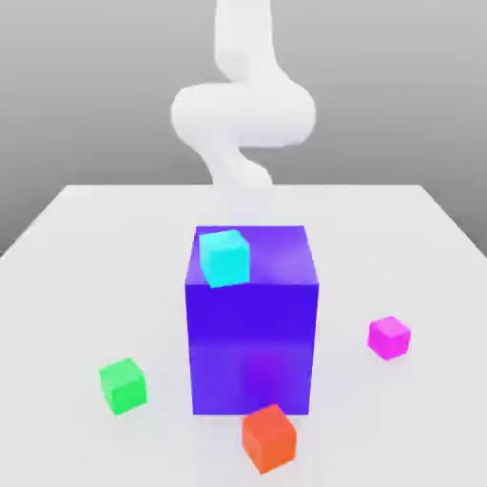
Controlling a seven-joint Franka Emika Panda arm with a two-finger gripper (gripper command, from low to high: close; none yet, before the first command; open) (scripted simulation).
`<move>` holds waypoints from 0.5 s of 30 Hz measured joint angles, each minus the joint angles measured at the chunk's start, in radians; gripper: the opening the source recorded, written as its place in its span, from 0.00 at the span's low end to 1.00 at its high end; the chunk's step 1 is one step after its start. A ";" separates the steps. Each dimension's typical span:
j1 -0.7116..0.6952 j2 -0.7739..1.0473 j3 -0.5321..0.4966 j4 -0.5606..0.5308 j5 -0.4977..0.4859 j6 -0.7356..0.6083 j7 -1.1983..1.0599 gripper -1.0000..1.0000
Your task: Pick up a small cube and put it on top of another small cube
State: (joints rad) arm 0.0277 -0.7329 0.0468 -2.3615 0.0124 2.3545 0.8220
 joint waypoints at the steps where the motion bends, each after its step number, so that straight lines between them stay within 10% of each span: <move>1: 0.014 0.033 0.023 -0.029 0.006 0.026 0.011 0.50; 15: 0.233 0.514 0.337 -0.432 0.063 0.401 0.181 0.50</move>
State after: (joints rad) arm 0.2602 -0.2189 0.3834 -2.7931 0.0752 2.7554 1.0026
